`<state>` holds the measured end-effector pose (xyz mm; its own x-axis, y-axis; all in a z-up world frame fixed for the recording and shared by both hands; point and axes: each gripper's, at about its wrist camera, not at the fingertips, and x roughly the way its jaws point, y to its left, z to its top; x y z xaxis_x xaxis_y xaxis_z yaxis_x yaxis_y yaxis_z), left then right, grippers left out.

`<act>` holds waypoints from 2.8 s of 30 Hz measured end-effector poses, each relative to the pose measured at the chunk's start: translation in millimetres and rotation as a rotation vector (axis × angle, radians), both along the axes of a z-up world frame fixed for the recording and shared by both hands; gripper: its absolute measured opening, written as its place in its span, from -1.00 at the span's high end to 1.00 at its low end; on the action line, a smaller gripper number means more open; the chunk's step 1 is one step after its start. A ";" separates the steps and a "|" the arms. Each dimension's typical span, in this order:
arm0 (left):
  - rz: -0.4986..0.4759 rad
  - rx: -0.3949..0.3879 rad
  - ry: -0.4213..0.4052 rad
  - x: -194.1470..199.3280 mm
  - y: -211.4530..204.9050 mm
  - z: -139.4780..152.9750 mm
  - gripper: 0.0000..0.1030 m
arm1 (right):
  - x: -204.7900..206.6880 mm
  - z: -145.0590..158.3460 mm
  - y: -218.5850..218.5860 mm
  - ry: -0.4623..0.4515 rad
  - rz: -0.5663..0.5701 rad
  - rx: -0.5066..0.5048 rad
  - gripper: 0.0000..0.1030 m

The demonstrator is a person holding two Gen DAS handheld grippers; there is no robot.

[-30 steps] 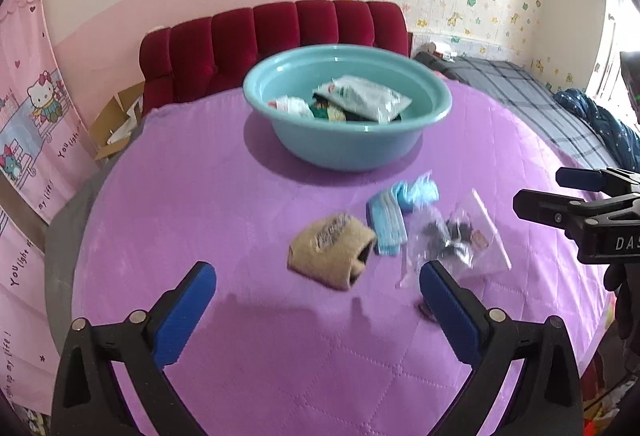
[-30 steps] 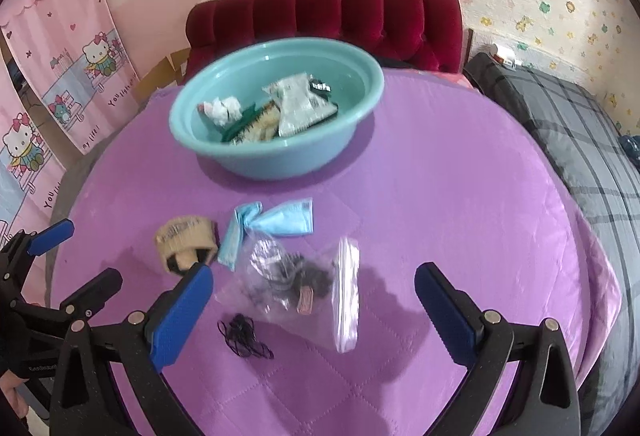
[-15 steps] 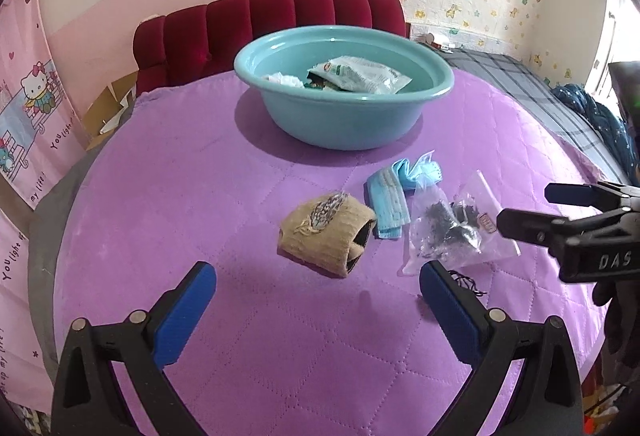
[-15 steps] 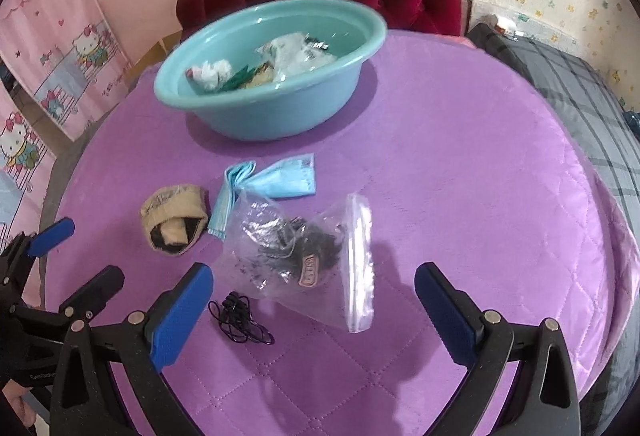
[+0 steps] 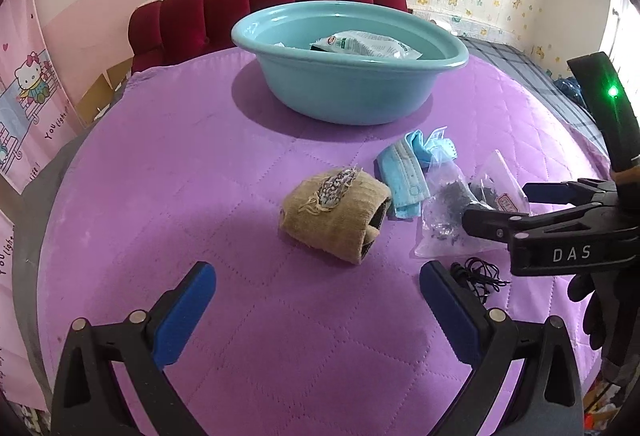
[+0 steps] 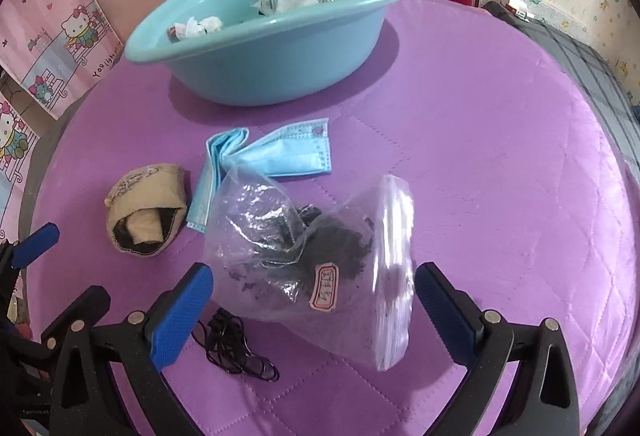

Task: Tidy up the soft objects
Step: 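Withdraw both tools from the basin toward the remaining items, then grasp the clear zip bag with the right tool while the left tool grasps the burlap pouch, then carry the zip bag and burlap pouch into the teal basin and open both tools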

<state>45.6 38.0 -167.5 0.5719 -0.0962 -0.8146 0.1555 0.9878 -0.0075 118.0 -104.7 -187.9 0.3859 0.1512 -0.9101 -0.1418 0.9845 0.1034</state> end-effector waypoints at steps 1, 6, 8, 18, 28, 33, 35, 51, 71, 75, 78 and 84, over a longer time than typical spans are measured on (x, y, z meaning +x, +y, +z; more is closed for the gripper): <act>0.000 0.000 0.002 1.0 0.3 -1.0 -1.00 | 1.1 -1.2 1.5 -0.001 0.001 -0.001 -1.00; 0.001 -0.007 0.011 8.5 -1.2 -6.5 -1.00 | 2.9 -4.5 4.0 0.005 0.008 0.007 -0.90; -0.005 -0.009 0.009 11.7 -2.8 -7.5 -1.00 | 2.1 -3.1 1.5 0.003 0.008 0.011 -0.36; -0.021 -0.019 0.008 25.4 -14.6 -11.2 -1.00 | -10.0 12.5 -14.7 -0.004 0.016 0.053 0.26; 0.004 -0.023 0.004 40.4 -15.0 -14.2 -0.82 | -13.5 15.9 -17.2 -0.041 -0.009 0.066 0.26; 0.005 -0.014 0.041 42.7 -14.8 -16.6 0.51 | -17.2 20.3 -19.1 -0.049 -0.014 0.065 0.26; -0.002 -0.021 0.042 39.8 -14.5 -12.3 0.61 | -18.4 22.2 -19.4 -0.048 -0.017 0.067 0.26; 0.001 -0.031 0.038 6.9 -18.7 19.4 0.63 | -23.0 37.9 -18.6 -0.042 0.005 0.070 0.25; -0.001 -0.059 -0.067 5.5 -21.7 73.9 0.63 | -19.8 87.3 -21.7 -0.147 0.024 0.049 0.25; -0.006 -0.064 -0.088 11.5 -22.4 83.8 0.63 | -14.9 99.5 -21.0 -0.172 0.025 0.045 0.25; -0.012 -0.066 -0.101 16.4 -23.3 90.5 0.63 | -8.6 108.3 -20.4 -0.185 0.027 0.047 0.25; -0.022 -0.077 -0.126 30.6 -22.3 104.4 0.63 | 4.9 123.7 -19.1 -0.210 0.034 0.057 0.25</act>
